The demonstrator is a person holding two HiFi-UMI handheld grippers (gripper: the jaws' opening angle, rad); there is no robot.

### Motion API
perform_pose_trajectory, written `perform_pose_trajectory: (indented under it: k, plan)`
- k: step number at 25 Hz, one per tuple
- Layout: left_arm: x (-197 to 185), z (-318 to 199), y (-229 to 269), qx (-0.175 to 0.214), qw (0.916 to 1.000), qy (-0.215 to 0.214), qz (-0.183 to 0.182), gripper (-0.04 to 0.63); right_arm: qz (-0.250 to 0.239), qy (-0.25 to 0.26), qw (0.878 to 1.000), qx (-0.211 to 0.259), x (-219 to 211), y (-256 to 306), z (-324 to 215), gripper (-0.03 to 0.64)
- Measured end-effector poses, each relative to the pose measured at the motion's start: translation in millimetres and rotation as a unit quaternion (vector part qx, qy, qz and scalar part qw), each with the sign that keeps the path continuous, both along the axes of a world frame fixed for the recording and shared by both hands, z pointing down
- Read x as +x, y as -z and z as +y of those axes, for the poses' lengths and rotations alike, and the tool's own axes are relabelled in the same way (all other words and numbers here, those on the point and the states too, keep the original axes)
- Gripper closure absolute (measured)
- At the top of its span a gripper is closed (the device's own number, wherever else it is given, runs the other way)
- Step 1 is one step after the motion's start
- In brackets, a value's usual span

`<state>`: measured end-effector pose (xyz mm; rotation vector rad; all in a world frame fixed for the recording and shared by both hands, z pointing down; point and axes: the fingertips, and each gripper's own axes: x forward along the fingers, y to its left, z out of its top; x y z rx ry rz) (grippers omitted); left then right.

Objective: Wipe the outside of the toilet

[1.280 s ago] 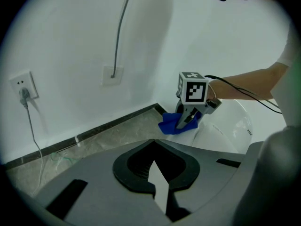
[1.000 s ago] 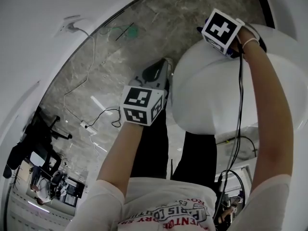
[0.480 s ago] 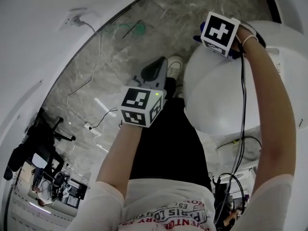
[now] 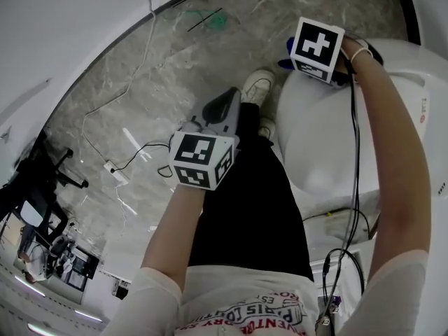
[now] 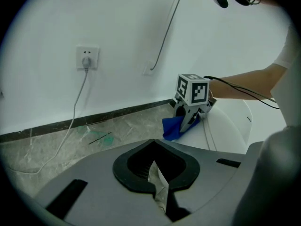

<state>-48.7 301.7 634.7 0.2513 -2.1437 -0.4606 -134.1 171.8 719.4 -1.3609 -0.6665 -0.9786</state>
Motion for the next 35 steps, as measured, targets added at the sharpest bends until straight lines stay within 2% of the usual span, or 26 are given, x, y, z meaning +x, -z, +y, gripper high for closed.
perform_pose_trajectory:
  k: [7,10,14,19,24,28,32,35]
  plan:
    - [43.3,8.2,8.0,-0.005,0.9992,0.039,-0.013,0.589,0.009,0.037,0.999,-0.020,45.3,8.3,25.0,0.541]
    - [63.2,12.0,13.3,-0.014,0.9989,0.043,-0.014,0.589,0.006,0.052,0.998,-0.018,64.7,10.7,30.9,0.540]
    - [87.1,20.7,8.5,-0.002,0.9984,0.056,-0.004,0.589,0.001,0.072,0.997,-0.014,81.1,11.2,36.1,0.541]
    - [106.9,40.6,7.1,0.000,0.9983,0.058,-0.005,0.589,-0.005,0.123,0.992,-0.005,111.1,12.8,41.5,0.541]
    - [129.4,57.9,10.0,-0.002,0.9987,0.050,-0.014,0.589,0.022,0.154,0.988,0.011,156.7,16.0,48.0,0.540]
    - [154.2,67.2,4.7,0.002,0.9992,0.038,-0.012,0.589,0.032,0.154,0.987,0.025,192.9,13.6,48.7,0.540]
    - [173.1,68.5,-3.4,-0.001,0.9999,0.008,-0.011,0.589,0.004,0.174,0.983,0.056,210.8,5.5,40.4,0.541]
    - [185.6,74.9,-7.7,-0.001,0.9999,-0.013,-0.009,0.589,0.003,0.159,0.985,0.074,222.5,3.7,42.1,0.541]
